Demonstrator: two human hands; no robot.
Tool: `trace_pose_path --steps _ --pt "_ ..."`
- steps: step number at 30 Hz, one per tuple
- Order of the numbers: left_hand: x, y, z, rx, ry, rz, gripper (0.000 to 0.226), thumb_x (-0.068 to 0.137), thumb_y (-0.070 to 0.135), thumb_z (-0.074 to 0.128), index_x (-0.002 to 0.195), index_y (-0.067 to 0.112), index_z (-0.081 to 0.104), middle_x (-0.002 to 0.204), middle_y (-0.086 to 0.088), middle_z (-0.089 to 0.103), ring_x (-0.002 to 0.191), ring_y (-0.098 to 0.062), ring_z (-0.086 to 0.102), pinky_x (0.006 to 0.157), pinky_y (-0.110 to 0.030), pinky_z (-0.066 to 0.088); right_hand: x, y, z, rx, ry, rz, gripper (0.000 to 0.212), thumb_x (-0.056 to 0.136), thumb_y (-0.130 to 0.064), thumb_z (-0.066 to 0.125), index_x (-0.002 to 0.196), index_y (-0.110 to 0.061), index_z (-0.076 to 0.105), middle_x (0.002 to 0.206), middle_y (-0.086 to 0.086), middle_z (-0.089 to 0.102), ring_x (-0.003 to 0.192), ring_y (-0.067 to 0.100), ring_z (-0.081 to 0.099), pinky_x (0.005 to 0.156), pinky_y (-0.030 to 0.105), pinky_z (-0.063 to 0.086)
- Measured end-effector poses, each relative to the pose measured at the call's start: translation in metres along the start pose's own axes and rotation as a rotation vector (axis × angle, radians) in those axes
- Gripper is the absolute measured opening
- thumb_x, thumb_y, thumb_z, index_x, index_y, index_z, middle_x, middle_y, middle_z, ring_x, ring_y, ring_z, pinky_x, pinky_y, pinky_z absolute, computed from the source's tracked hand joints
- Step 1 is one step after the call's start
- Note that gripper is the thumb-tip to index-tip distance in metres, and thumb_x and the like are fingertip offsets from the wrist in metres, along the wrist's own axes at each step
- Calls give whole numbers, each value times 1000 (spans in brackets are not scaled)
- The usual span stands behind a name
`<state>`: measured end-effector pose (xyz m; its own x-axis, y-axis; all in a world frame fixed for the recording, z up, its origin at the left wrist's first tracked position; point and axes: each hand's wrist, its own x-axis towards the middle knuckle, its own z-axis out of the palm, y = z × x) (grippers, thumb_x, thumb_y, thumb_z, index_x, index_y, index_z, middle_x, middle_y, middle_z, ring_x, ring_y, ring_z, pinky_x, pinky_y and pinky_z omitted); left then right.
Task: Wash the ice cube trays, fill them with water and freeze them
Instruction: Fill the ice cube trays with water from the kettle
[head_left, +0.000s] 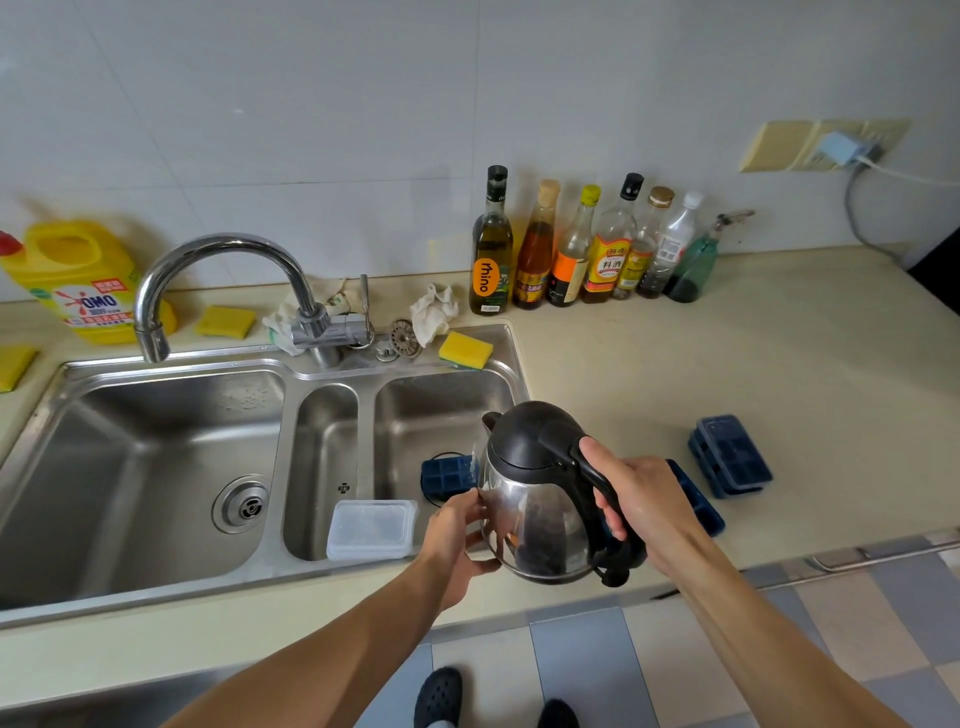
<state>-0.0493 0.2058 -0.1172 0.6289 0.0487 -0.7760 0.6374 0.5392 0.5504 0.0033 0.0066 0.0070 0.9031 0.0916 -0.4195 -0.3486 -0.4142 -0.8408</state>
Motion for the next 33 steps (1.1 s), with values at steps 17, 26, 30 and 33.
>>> trace_pose_path --steps 17,26,30,33 --pt "15 24 -2 21 10 94 26 97 31 55 109 14 71 108 -12 74 108 -32 66 73 -48 62 25 5 7 88 47 -30 57 88 -60 66 47 -20 63 48 3 55 40 16 48 42 25 43" --pt "38 83 20 414 88 384 16 101 31 58 100 24 71 91 4 75 87 -23 66 83 -42 56 65 13 4 220 215 -17 64 73 -77 62 47 -18 61 48 8 54 41 21 49 44 29 44" --pt "44 98 42 563 30 619 17 100 24 60 112 17 70 101 -1 75 91 -13 69 88 -35 55 92 13 -4 236 281 2 64 72 -79 59 48 -20 63 48 7 55 41 20 51 53 33 47" --pt "52 110 62 641 -59 626 22 99 26 61 120 22 67 109 0 73 98 -12 67 89 -31 53 114 13 -13 201 296 1 65 73 -80 54 47 -21 63 47 7 56 43 19 54 62 34 49"
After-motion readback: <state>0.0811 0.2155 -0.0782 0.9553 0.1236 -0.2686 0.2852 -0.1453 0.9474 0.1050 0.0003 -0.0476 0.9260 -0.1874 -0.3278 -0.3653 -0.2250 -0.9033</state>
